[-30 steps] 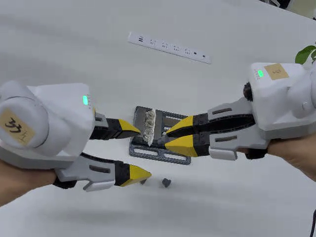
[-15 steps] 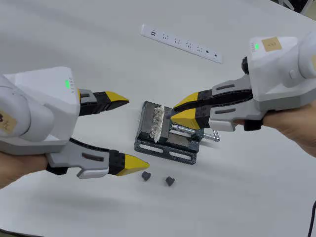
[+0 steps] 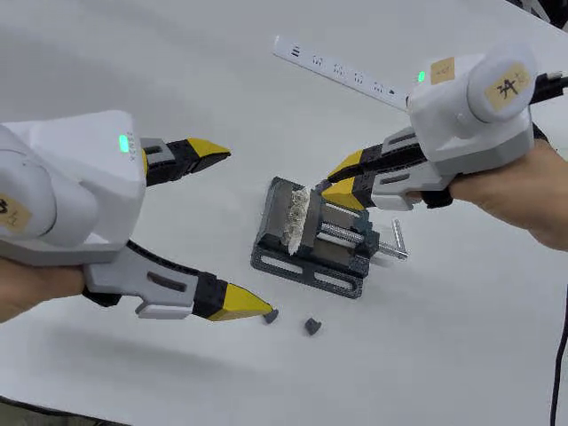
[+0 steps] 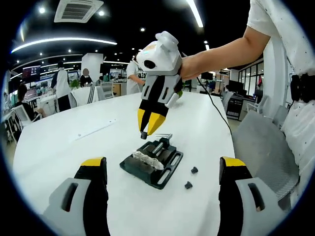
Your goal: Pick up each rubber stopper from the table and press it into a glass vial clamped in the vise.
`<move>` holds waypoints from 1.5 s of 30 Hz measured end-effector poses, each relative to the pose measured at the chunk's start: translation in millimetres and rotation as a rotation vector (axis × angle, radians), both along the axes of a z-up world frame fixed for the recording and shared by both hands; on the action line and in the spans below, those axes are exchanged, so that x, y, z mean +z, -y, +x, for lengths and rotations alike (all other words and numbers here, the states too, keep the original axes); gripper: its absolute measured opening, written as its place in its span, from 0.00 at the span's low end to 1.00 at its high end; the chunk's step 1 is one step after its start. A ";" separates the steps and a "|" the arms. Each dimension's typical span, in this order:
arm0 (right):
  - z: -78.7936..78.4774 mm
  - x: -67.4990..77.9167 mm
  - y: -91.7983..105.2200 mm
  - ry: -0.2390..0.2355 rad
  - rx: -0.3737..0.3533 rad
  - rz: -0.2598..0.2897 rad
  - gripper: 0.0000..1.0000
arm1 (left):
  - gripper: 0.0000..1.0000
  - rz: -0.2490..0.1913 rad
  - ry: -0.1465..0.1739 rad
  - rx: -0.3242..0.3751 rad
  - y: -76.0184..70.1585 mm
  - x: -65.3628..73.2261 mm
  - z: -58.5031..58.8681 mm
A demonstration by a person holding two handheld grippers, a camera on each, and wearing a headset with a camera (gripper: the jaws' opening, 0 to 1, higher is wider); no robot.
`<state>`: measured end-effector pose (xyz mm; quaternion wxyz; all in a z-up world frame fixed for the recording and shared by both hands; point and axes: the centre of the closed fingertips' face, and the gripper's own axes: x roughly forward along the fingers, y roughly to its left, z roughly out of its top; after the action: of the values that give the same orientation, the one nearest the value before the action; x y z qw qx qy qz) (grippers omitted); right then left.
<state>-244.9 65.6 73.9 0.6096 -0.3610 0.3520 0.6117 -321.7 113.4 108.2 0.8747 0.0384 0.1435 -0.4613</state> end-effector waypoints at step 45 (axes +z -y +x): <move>13.6 -46.5 -4.7 0.043 0.134 -0.194 0.05 | 0.95 -0.048 -0.011 -0.018 3.9 -7.5 -8.8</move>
<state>-231.3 70.3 27.4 0.5369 -0.4542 0.3715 0.6061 -330.4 109.5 100.7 0.8703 0.0161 0.1370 -0.4728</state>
